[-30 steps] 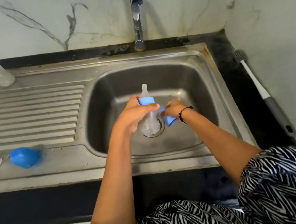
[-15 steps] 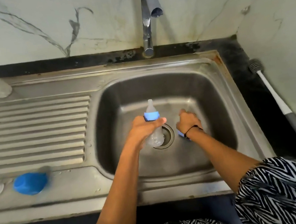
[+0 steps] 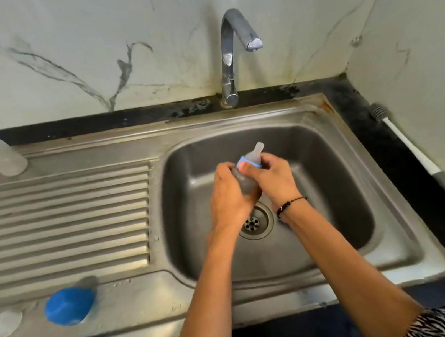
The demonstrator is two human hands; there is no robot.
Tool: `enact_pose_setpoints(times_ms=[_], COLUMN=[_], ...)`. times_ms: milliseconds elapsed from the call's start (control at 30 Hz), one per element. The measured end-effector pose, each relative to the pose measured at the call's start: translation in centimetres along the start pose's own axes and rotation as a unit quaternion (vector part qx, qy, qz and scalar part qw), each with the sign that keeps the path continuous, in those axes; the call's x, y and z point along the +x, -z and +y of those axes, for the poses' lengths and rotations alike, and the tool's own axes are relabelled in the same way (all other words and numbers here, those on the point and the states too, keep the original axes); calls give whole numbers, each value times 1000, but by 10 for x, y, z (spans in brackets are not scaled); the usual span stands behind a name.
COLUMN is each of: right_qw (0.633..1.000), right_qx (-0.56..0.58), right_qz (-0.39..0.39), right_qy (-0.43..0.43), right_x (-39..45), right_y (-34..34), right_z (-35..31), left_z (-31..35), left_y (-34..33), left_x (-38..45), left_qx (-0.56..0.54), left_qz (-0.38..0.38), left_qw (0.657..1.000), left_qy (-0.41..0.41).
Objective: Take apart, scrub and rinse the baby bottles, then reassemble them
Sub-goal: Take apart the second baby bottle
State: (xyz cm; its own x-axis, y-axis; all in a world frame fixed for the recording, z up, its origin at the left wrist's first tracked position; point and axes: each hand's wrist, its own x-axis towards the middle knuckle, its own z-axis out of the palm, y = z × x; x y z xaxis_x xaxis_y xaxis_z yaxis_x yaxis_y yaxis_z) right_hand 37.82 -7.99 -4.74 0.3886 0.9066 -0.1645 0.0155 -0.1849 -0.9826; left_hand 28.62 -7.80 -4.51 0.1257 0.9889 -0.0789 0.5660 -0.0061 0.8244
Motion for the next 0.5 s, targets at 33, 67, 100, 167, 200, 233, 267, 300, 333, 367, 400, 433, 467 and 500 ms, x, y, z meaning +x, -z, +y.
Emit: enact_pose_setpoints(times_ms=[33, 67, 100, 167, 200, 233, 267, 300, 333, 367, 400, 433, 467, 500], right_qw=[1000, 999, 998, 995, 994, 993, 991, 988, 983, 973, 958, 940, 927, 922], right_qx=[25, 48, 66, 84, 86, 85, 86, 89, 103, 120, 141, 162, 185, 213], right_qz=[1, -5, -14, -38, -51, -65, -80, -101, -134, -181, -242, -295, -322, -320], right_qy=[3, 8, 12, 28, 41, 54, 66, 74, 75, 72, 66, 59, 52, 39], right_x=[-2, -4, -5, -6, -7, -8, -8, -8, -7, -3, 0, 3, 6, 8], right_y=[0, 0, 0, 0, -1, -2, -2, -1, 3, 8, 14, 18, 21, 23], right_z=[-5, -11, -18, -28, -32, -35, -38, -40, -40, -40, -40, -39, -38, -39], left_z=[3, 5, 5, 6, 5, 4, 3, 1, -2, -5, -9, -11, -10, -7], left_y=[4, 9, 13, 23, 26, 30, 31, 33, 35, 37, 37, 37, 38, 38], left_x=[-1, -1, -1, 0, 1, 0, 0, -1, 0, -1, 0, 0, -2, -3], left_qx=[-6, -21, -46, -100, -125, -148, -174, -218, -288, -370, -440, -477, -475, -456], left_qz=[8, 6, -2, -18, -25, -30, -38, -54, -88, -137, -187, -230, -248, -240], left_qw=[1000, 1000, 999, 995, 992, 989, 984, 974, 953, 919, 878, 848, 844, 857], left_qy=[-9, -17, -21, -16, -11, -2, 10, 19, 22, 11, -7, -20, -22, -15])
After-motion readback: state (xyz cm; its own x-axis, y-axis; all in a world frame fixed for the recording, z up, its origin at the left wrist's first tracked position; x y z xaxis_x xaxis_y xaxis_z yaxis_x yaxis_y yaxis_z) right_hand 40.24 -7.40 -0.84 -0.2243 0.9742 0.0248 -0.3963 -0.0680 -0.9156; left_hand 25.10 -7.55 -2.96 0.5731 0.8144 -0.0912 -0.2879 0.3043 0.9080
